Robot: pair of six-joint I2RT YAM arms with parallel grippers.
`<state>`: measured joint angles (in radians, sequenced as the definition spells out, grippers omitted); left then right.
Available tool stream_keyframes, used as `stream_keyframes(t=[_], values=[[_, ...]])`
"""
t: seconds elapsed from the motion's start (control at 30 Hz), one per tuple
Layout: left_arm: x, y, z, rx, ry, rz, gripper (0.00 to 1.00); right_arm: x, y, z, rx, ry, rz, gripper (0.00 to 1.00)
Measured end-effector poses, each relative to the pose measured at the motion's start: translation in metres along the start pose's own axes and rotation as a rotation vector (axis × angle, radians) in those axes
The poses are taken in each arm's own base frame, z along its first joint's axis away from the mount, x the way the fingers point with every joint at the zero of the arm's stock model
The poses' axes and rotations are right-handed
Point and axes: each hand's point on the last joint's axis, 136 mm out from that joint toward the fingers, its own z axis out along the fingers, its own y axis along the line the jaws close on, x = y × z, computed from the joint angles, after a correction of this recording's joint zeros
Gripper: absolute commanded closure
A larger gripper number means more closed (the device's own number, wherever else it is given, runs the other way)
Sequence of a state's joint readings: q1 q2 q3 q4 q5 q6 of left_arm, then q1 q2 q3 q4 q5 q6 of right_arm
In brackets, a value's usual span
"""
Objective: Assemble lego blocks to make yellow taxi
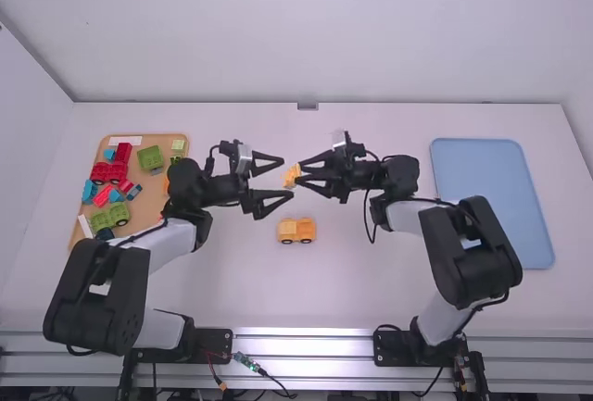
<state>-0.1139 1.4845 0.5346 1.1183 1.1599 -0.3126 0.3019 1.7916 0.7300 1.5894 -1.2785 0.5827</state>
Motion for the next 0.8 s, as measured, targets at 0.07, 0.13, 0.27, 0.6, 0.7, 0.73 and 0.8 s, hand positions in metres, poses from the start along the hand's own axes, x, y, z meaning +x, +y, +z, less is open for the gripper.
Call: stream_keyframes(t=[0.07, 0.13, 0.27, 0.6, 0.7, 0.73, 0.8], values=[[0.004, 0.002, -0.002, -0.004, 0.011, -0.011, 0.01, 0.003, -0.009, -0.006, 0.031, 0.005, 0.027, 0.82], [0.009, 0.004, -0.003, -0.012, 0.024, -0.036, 0.01, 0.008, -0.020, -0.012, 0.066, 0.017, 0.077, 0.84], [0.017, 0.006, -0.003, -0.017, 0.047, -0.048, 0.01, 0.023, -0.050, -0.022, 0.166, 0.050, 0.191, 0.86], [0.034, 0.034, -0.015, -0.148, 0.091, -0.135, 0.01, 0.093, -0.099, -0.046, 0.487, 0.368, 0.501, 0.94], [0.032, 0.041, -0.017, -0.179, 0.092, -0.113, 0.01, 0.116, -0.094, -0.056, 0.601, 0.605, 0.532, 0.92], [0.032, 0.042, -0.017, -0.182, 0.092, -0.104, 0.01, 0.120, -0.090, -0.059, 0.627, 0.673, 0.536, 0.91], [0.031, 0.042, -0.017, -0.182, 0.091, -0.087, 0.01, 0.125, -0.082, -0.068, 0.680, 0.826, 0.520, 0.82]])
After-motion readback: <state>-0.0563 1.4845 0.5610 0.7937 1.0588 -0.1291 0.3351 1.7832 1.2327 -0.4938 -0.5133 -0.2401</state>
